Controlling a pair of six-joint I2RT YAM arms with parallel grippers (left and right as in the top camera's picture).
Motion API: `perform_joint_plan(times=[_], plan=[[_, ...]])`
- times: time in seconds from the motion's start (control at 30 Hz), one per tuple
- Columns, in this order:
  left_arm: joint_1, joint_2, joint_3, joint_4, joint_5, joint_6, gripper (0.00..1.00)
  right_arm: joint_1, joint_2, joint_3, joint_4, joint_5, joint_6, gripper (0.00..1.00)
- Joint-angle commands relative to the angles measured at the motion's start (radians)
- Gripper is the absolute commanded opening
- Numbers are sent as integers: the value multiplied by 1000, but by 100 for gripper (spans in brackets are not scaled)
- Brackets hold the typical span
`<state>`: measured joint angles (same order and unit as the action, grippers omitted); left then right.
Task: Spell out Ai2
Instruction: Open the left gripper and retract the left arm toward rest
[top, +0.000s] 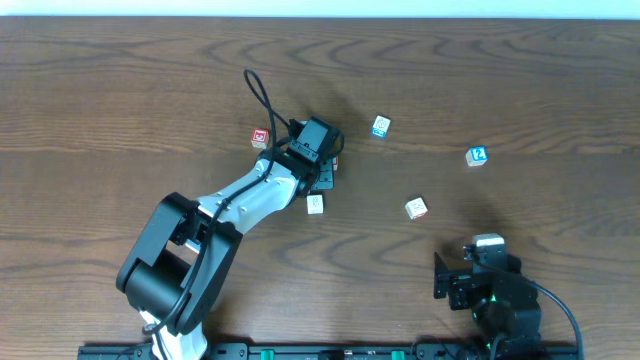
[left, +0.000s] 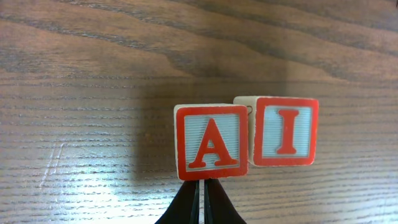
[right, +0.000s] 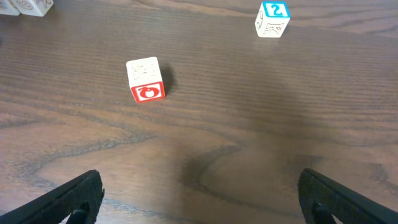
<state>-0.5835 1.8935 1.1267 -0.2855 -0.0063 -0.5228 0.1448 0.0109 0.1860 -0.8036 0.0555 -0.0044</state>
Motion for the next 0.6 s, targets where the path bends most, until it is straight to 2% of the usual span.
perform_joint_plan(times=[0.0, 0.13, 0.3, 0.53, 0.57], plan=[[3, 16, -5, -25, -3, 35, 6, -7, -5, -9, -3, -4, 15, 99], [3, -34, 19, -136, -32, 55, 6, -7, -5, -9, -3, -4, 15, 99], [5, -245, 76, -291, -261, 69, 6, -7, -5, -9, -3, -4, 15, 99], [78, -603, 77, -389, -275, 165, 6, -7, -5, -9, -3, -4, 15, 99], [90, -640, 77, -406, -275, 172, 10, -7, -5, -9, -3, -4, 15, 99]])
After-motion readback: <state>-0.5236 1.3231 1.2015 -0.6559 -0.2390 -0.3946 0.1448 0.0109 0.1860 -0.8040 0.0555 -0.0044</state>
